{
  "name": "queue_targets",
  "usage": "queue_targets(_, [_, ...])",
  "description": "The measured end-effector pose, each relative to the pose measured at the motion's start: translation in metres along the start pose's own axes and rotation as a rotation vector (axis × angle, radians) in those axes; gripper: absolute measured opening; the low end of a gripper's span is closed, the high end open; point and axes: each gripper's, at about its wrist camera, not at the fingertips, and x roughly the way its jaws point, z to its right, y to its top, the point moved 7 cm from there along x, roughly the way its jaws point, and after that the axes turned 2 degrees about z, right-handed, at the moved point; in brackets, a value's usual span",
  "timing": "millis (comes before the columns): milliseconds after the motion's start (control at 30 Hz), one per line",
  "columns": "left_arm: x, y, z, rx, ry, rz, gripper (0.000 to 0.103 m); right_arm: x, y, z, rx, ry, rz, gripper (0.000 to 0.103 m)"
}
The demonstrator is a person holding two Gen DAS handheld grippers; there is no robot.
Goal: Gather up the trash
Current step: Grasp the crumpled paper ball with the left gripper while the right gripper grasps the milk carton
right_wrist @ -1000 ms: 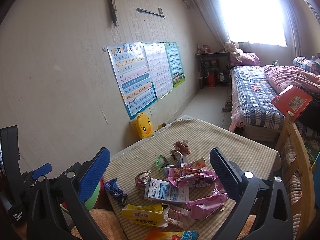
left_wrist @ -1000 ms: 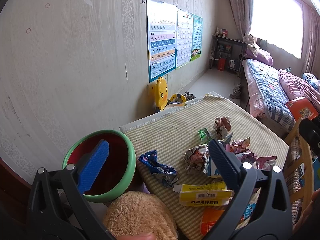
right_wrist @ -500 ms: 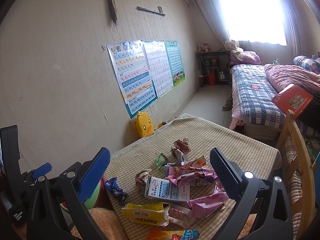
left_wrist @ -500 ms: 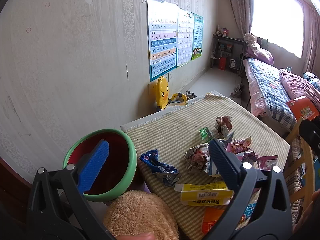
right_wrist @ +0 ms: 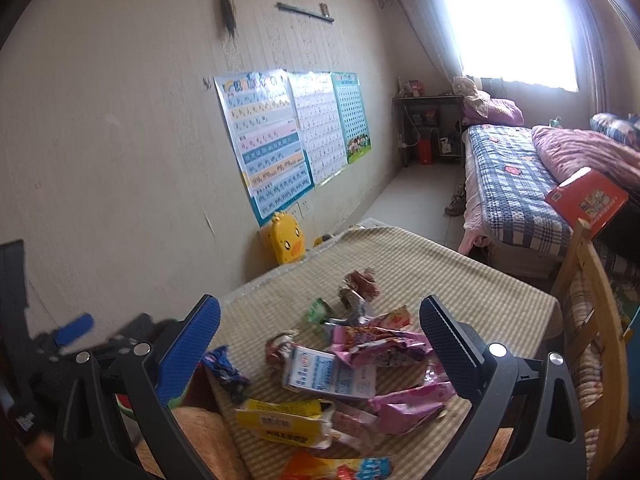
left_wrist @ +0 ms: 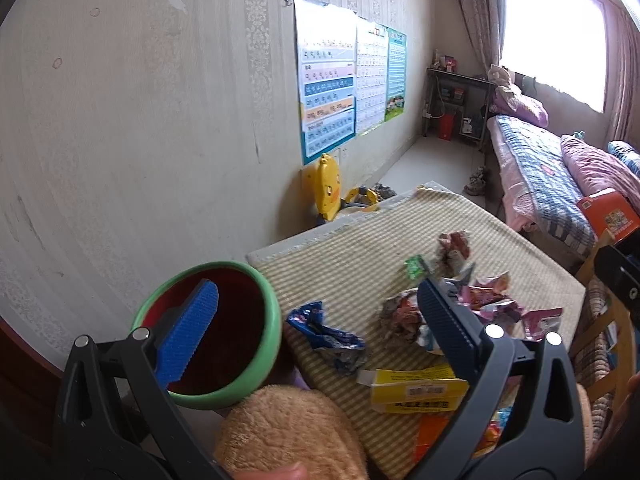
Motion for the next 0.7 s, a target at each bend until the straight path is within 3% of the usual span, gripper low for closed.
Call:
queue_targets(200, [0.022, -0.024, -0.021, -0.025, 0.007, -0.059, 0.098, 0.048, -0.032, 0.007, -0.156, 0.005, -0.174, 0.096])
queue_targets(333, [0.041, -0.043, -0.025, 0.018, 0.023, -0.162, 0.098, 0.088, -0.061, -0.006, -0.340, 0.067, -0.305, 0.096])
queue_targets(533, [0.059, -0.063, -0.024, 0.007, -0.011, -0.249, 0.098, 0.126, -0.093, -0.041, -0.608, 0.163, -0.383, 0.095])
queue_targets(700, [0.069, -0.071, -0.023, -0.025, -0.060, -0.289, 0.098, 0.149, -0.113, -0.057, -0.723, 0.202, -0.444, 0.086])
